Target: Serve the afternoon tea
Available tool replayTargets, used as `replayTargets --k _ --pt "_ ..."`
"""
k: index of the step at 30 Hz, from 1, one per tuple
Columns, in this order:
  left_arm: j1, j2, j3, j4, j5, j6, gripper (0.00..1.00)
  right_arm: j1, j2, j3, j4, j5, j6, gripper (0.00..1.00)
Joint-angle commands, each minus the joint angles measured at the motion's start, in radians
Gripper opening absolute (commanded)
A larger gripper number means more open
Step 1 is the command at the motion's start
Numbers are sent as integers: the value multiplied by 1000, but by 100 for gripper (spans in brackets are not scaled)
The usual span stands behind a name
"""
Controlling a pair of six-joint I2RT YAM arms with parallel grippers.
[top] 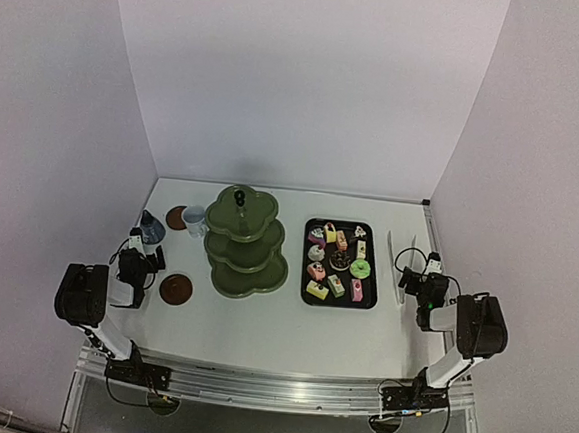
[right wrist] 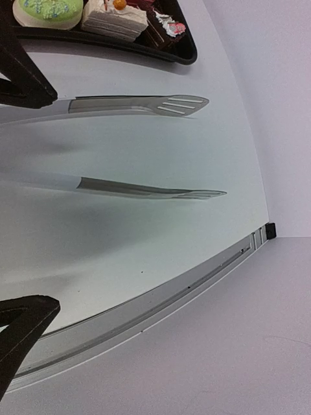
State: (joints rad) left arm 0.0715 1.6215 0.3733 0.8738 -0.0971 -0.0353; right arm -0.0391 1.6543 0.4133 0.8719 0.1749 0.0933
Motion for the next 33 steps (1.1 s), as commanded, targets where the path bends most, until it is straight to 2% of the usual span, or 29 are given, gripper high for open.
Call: replayTargets --k 1,4,8,10,14,18,20,22,27,30,33 --pt "4 -3 31 43 13 -11 100 -5 0 22 24 -11 -10 98" --pt "4 -2 31 44 13 -11 100 -5 -19 27 14 43 12 98" --pt "4 -6 23 56 9 -10 100 -5 -135 113 -229 135 42 98" --pt "4 -34 27 25 13 -7 100 -5 -181 141 -290 142 43 98" --pt "4 -169 113 -224 -13 -20 100 -5 -275 223 -454 102 44 98" --pt "4 -266 226 -501 -76 -59 100 -4 -261 462 -869 14 77 98" --pt "4 -334 242 -575 -78 -90 100 -2 -241 555 -1034 6 96 98" --pt "5 -413 230 -603 -59 -119 100 11 -231 597 -1115 18 113 98" --pt "4 -580 216 -655 127 -155 100 80 -189 675 -1304 80 145 98" --pt "4 -622 294 -742 319 -133 100 106 -111 784 -1494 68 187 98" --pt "4 -598 406 -878 375 -169 100 126 -18 870 -1625 48 213 98"
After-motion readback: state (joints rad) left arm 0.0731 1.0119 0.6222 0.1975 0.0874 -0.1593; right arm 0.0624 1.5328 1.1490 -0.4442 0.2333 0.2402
